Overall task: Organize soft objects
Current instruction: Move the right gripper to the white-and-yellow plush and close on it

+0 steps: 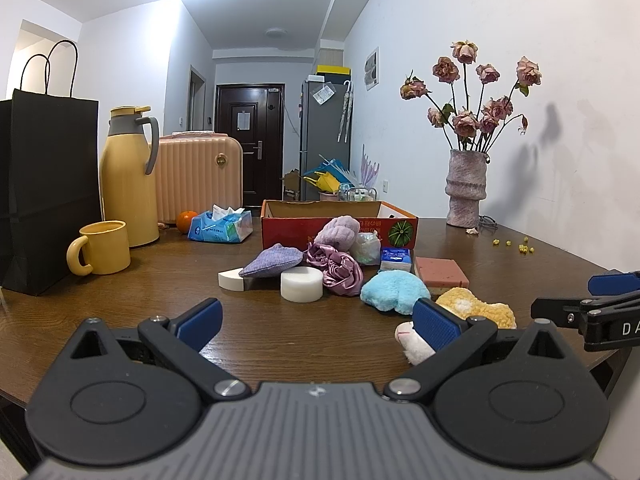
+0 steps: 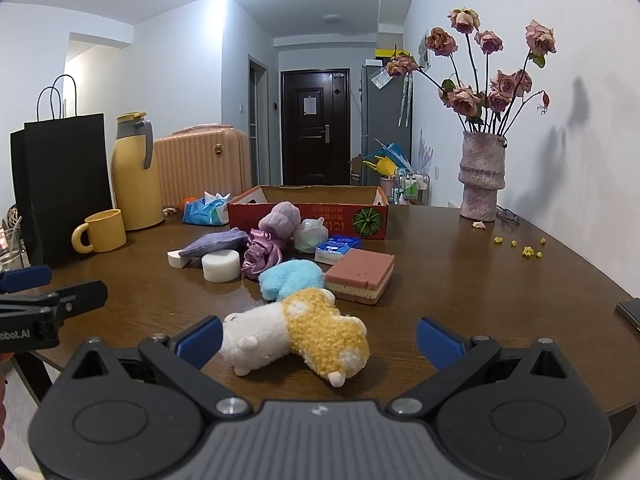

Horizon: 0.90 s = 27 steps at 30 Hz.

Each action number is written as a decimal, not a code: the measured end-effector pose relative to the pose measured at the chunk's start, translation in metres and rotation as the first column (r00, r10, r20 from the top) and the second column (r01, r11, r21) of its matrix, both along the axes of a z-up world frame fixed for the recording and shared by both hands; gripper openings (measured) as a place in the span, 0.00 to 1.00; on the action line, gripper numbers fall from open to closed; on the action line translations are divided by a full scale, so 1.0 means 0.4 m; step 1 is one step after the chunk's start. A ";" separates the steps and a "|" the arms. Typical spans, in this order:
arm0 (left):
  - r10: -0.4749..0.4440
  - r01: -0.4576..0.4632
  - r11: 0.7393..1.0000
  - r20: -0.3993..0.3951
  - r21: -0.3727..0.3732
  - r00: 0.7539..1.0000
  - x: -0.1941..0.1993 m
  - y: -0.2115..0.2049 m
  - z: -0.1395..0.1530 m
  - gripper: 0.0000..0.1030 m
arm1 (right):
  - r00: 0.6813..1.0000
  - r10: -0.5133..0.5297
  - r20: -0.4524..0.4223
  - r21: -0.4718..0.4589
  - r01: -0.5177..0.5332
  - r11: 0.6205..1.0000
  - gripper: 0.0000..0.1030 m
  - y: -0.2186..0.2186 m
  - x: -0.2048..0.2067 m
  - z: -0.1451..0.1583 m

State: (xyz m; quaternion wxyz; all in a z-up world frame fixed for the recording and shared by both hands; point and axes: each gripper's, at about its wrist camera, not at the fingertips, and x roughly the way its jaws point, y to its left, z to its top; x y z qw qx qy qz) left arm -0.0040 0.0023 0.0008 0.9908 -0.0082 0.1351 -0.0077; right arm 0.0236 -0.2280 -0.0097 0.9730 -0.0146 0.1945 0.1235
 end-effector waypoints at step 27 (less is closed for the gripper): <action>-0.018 0.019 1.000 -0.090 0.000 0.996 0.106 0.008 -0.046 1.00 | 0.993 0.004 -0.117 -0.070 -0.012 0.997 1.00 0.021 0.141 -0.046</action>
